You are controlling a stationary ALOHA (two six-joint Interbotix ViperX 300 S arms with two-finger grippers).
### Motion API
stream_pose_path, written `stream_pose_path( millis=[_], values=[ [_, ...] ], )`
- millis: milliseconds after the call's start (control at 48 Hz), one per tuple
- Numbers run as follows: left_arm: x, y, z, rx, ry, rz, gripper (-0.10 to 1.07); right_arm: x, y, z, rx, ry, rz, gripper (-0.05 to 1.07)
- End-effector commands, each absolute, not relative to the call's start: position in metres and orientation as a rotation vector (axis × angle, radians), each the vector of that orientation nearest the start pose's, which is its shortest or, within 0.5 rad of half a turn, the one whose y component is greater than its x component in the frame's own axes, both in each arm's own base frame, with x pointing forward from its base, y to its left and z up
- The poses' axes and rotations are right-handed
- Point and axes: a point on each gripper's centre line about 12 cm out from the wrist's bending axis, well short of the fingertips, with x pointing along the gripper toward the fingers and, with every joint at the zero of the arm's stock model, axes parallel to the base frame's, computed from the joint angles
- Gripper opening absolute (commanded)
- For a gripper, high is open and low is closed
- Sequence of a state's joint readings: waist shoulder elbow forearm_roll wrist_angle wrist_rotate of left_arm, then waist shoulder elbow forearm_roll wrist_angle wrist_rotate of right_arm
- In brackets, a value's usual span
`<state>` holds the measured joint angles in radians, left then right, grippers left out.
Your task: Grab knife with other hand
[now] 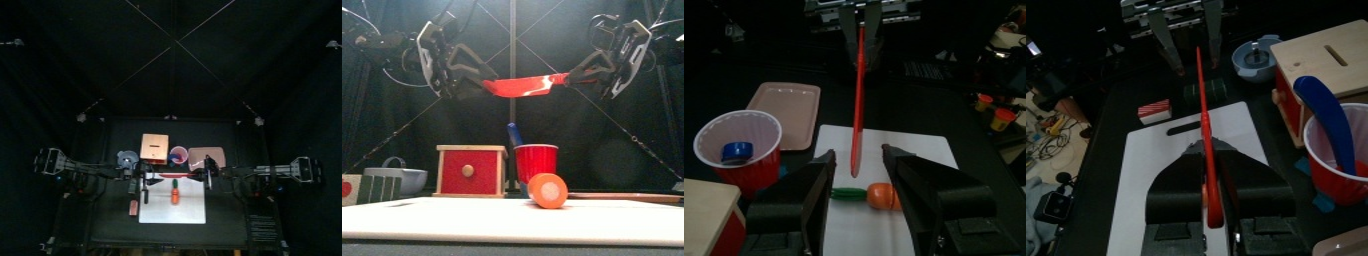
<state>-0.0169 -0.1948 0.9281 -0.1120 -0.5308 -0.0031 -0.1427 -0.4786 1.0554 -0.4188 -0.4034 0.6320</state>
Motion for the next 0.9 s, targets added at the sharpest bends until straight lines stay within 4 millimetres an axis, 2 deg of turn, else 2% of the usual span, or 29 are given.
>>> stream_pose_path(
  millis=[0, 271, 583, 875],
  values=[
    [0.3458, 0.0019, 0.218, -0.09, 0.168, 0.051, 0.78, 0.2809, -0.0211, 0.2421, 0.272, 0.172, -0.002, 0.36],
    [0.3464, 0.0025, 0.2175, -0.091, 0.169, 0.053, 0.73, 0.2805, -0.0219, 0.2401, 0.272, 0.188, -0.011, 0.36],
    [0.3468, 0.005, 0.2159, -0.089, 0.173, 0.059, 0.57, 0.2809, -0.0223, 0.2394, 0.281, 0.19, -0.015, 0.36],
    [0.3469, 0.0044, 0.2141, -0.071, 0.178, 0.05, 0.52, 0.2829, -0.0211, 0.2351, 0.319, 0.227, -0.033, 0.34]
  ],
)
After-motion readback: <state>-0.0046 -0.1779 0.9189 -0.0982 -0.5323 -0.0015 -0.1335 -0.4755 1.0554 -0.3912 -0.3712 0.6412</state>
